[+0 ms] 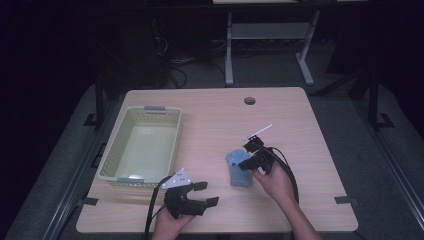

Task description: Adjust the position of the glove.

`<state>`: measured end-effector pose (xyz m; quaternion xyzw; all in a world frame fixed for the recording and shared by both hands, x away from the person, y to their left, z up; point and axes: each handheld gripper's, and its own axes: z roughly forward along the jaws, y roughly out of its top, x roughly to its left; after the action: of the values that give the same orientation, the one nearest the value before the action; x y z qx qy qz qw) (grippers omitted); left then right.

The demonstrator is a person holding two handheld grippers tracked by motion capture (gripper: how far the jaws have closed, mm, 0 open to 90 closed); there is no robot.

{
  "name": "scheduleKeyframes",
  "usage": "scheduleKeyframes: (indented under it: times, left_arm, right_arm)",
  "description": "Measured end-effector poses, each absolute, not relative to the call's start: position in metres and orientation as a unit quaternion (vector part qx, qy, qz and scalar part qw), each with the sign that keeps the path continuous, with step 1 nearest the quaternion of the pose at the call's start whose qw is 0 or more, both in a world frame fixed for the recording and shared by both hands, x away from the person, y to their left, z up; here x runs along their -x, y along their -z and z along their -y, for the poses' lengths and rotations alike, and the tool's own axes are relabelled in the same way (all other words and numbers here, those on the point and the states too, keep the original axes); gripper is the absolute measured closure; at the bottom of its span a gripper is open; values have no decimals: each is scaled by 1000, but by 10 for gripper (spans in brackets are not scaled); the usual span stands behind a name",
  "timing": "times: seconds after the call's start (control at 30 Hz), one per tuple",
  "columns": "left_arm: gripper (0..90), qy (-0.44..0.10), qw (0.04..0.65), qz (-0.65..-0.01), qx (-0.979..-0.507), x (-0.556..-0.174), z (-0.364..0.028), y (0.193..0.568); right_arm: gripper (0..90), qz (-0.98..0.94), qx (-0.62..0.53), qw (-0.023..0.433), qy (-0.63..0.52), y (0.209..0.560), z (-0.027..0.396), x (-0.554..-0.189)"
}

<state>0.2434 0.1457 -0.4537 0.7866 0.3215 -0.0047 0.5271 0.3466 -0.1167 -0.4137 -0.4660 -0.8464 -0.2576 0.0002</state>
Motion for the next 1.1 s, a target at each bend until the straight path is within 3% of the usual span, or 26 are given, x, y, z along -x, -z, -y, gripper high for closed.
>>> scheduleKeyframes:
  times: [0.27, 0.53, 0.77, 1.1]
  left_arm:
    - [270, 6, 525, -317, -790, -243, -144, 454]
    - [285, 23, 525, -336, -782, -255, -135, 453]
    - [298, 66, 527, -372, -761, -279, -118, 449]
    - [300, 112, 502, -441, -735, -309, -102, 458]
  right_arm:
    - [785, 850, 466, 14, 245, 433, 113, -348]
    - [599, 811, 495, 18, 311, 422, 146, -340]
    - [518, 770, 526, 49, 356, 430, 176, -333]
    - [455, 739, 542, 89, 391, 450, 185, -331]
